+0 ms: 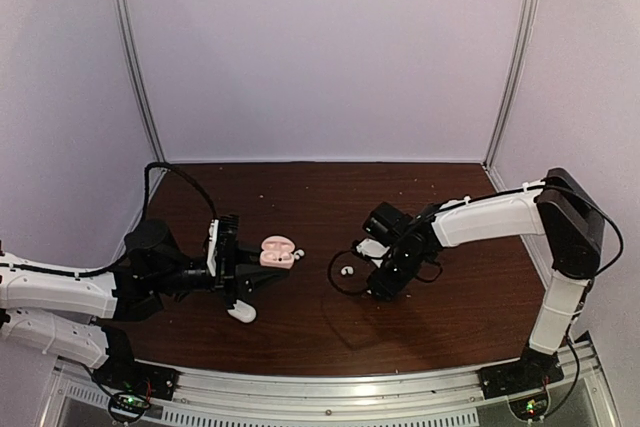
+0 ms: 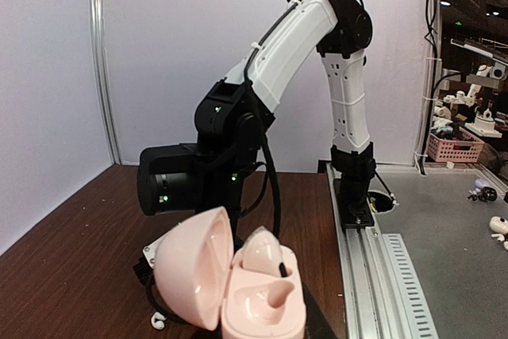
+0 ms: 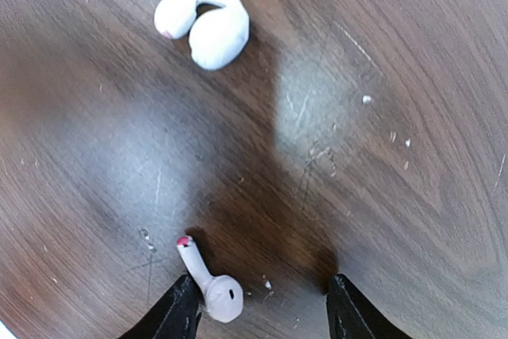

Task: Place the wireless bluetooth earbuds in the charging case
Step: Move the left earbud to the center of the board, then pick up the left earbud from the center of the board.

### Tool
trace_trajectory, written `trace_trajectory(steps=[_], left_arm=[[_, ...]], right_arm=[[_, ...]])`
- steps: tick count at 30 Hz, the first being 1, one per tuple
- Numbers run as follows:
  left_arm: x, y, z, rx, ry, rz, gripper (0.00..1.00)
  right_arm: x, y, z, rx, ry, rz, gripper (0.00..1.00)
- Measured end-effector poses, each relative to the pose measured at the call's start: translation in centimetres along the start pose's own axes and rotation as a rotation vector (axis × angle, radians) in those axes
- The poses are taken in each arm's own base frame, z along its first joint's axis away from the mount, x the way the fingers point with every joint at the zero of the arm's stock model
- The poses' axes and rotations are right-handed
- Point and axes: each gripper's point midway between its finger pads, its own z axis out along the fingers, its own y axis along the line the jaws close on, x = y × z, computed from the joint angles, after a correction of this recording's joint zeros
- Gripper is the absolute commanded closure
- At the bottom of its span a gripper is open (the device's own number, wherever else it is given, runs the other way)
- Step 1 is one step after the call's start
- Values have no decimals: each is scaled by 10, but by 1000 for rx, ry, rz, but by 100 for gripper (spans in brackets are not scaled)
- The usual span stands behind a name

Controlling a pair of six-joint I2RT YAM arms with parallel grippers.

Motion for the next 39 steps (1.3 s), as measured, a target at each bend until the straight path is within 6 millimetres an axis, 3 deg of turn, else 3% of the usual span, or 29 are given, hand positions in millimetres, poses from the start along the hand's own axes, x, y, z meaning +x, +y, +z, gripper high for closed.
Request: trace_trajectory(steps=[9,13,16,21,26,39], left_arm=[[0,1,0,-8,0,0,100],[0,2,0,-9,0,-1,100],[0,2,0,-9,0,-5,100],[0,2,0,-9,-1,-7,100],[-2,1,0,-8,-7,-3,100],[-7,0,0,1,-26,6,100]], right_arm=[[-6,5,0,-30,-33,-16,45],[3,13,-5,-82,-84,-32,45],[8,19,-15,-123,-156,-36,45],[-10,22,-38,-149,-350,-23,45],[-14,21,-55,-179,-531,0,45],[-10,10,-41,-198,-649,17,49]])
